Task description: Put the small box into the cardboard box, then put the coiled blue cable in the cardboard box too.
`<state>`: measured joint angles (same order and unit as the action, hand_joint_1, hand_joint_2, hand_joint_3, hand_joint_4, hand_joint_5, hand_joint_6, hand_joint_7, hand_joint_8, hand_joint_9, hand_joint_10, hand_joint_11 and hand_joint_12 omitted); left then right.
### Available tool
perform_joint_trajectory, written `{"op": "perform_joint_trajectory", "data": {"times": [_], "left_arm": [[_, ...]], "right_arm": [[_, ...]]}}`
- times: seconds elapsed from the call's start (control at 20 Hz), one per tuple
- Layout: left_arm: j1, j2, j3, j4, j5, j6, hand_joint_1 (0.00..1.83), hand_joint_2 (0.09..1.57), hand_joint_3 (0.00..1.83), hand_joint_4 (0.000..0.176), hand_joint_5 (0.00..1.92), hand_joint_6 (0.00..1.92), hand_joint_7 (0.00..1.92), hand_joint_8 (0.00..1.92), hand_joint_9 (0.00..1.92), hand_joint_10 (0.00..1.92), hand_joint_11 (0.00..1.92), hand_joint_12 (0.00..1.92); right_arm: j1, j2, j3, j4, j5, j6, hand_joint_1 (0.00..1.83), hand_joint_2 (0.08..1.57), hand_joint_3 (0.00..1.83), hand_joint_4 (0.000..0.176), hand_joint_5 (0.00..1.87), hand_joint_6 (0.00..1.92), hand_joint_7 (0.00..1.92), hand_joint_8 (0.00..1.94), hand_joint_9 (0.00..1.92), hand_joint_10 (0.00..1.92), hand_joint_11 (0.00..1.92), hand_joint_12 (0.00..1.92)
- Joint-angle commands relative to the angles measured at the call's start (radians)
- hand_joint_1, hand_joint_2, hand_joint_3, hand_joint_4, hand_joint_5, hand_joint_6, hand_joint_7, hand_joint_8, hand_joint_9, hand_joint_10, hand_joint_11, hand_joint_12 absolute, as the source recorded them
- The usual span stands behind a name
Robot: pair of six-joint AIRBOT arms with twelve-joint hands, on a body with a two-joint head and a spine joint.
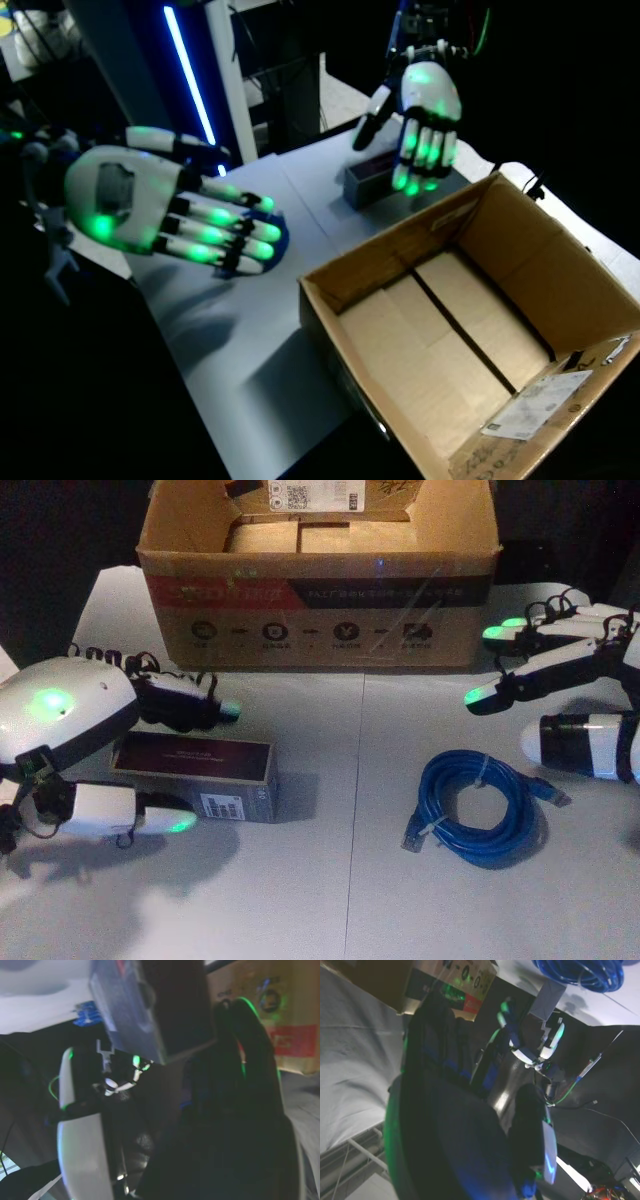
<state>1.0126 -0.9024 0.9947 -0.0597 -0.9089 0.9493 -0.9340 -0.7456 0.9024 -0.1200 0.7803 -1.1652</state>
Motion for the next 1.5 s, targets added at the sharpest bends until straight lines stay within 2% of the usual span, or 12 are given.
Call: {"op": "perform_joint_trajectory", "data": {"times": [0.0,0.05,0.35,0.7,0.75,0.8,1.05,1.15,1.2,1.25,1.4,1.45], "left_arm": [[-0.012,-0.008,0.003,-0.008,-0.112,-0.006,1.19,1.15,0.00,0.000,0.95,0.84,0.85,1.13,0.62,1.09,0.52,1.43],[-0.012,-0.008,0.003,-0.008,-0.112,-0.006,1.20,1.19,0.00,0.000,0.92,0.93,0.78,1.45,0.65,1.18,0.56,1.48],[-0.012,0.019,0.003,-0.010,-0.178,-0.042,1.24,1.15,0.00,0.000,1.05,0.66,0.81,1.45,0.82,1.23,0.77,1.47],[-0.011,0.168,-0.056,0.037,-0.406,-0.088,1.25,1.10,0.00,0.000,1.19,0.49,0.88,1.29,0.94,1.05,0.83,1.53],[-0.011,0.184,-0.059,0.037,-0.445,-0.088,1.24,1.11,0.00,0.000,1.13,0.63,0.87,1.27,0.86,0.95,0.65,1.46],[-0.012,0.196,-0.059,0.035,-0.490,-0.088,1.33,1.14,0.00,0.000,1.02,0.94,0.82,1.13,0.83,1.23,0.66,1.52],[-0.040,0.204,-0.026,-0.063,-0.623,-0.045,1.36,1.14,0.00,0.000,1.04,0.82,0.80,1.34,0.84,1.22,0.66,1.52],[-0.108,0.170,0.012,-0.095,-0.587,-0.031,1.26,1.10,0.00,0.000,1.05,0.82,1.00,1.02,0.91,0.90,0.76,1.32],[-0.164,0.139,0.045,-0.098,-0.542,-0.031,1.23,1.08,0.00,0.038,1.07,0.81,1.02,0.95,1.03,0.52,0.78,1.24],[-0.227,0.106,0.079,-0.098,-0.478,-0.031,1.23,1.09,0.00,0.000,1.02,0.81,1.05,0.99,1.10,0.56,0.80,1.28],[-0.394,0.012,0.179,-0.065,-0.288,-0.041,1.23,1.09,0.00,0.024,1.04,0.82,1.03,0.97,1.03,0.53,0.70,1.28],[-0.473,-0.042,0.235,-0.026,-0.193,-0.062,1.23,1.09,0.00,0.000,1.02,0.82,1.07,0.94,1.07,0.51,0.71,1.31]], "right_arm": [[0.006,0.000,0.002,0.019,0.119,0.003,0.06,1.30,0.00,0.153,0.36,0.00,0.21,0.00,0.18,0.00,0.00,0.33],[0.006,0.000,0.002,0.019,0.119,0.003,0.07,1.30,0.00,0.159,0.36,0.00,0.20,0.00,0.18,0.00,0.00,0.32],[0.001,-0.001,0.002,0.021,0.119,0.003,0.06,1.31,0.00,0.148,0.37,0.01,0.19,0.01,0.16,0.01,0.00,0.17],[-0.004,-0.002,0.002,0.028,0.119,0.003,0.01,1.32,0.00,0.154,0.36,0.00,0.20,0.00,0.18,0.00,0.00,0.47],[-0.005,-0.002,0.002,0.029,0.119,0.003,0.02,1.31,0.00,0.161,0.36,0.00,0.19,0.00,0.17,0.00,0.00,0.45],[-0.005,-0.003,0.002,0.029,0.119,0.003,0.02,1.31,0.00,0.160,0.36,0.00,0.19,0.00,0.16,0.00,0.00,0.44],[-0.005,-0.008,0.004,0.029,0.119,0.003,0.04,1.32,0.00,0.160,0.37,0.00,0.19,0.00,0.16,0.00,0.00,0.34],[-0.005,-0.009,0.006,0.029,0.119,0.003,0.03,1.33,0.00,0.153,0.37,0.00,0.18,0.00,0.15,0.00,0.00,0.34],[-0.005,-0.009,0.007,0.029,0.119,0.003,0.03,1.33,0.00,0.149,0.37,0.00,0.18,0.00,0.15,0.00,0.00,0.36],[-0.005,-0.010,0.008,0.029,0.119,0.003,0.05,1.33,0.00,0.143,0.38,0.00,0.19,0.00,0.15,0.00,0.00,0.38],[-0.005,-0.011,0.013,0.029,0.119,0.003,0.04,1.31,0.00,0.168,0.33,0.00,0.16,0.00,0.11,0.00,0.00,0.31],[-0.005,-0.015,0.017,0.026,0.119,0.003,0.04,1.31,0.00,0.176,0.30,0.00,0.16,0.00,0.11,0.00,0.00,0.28]]}}
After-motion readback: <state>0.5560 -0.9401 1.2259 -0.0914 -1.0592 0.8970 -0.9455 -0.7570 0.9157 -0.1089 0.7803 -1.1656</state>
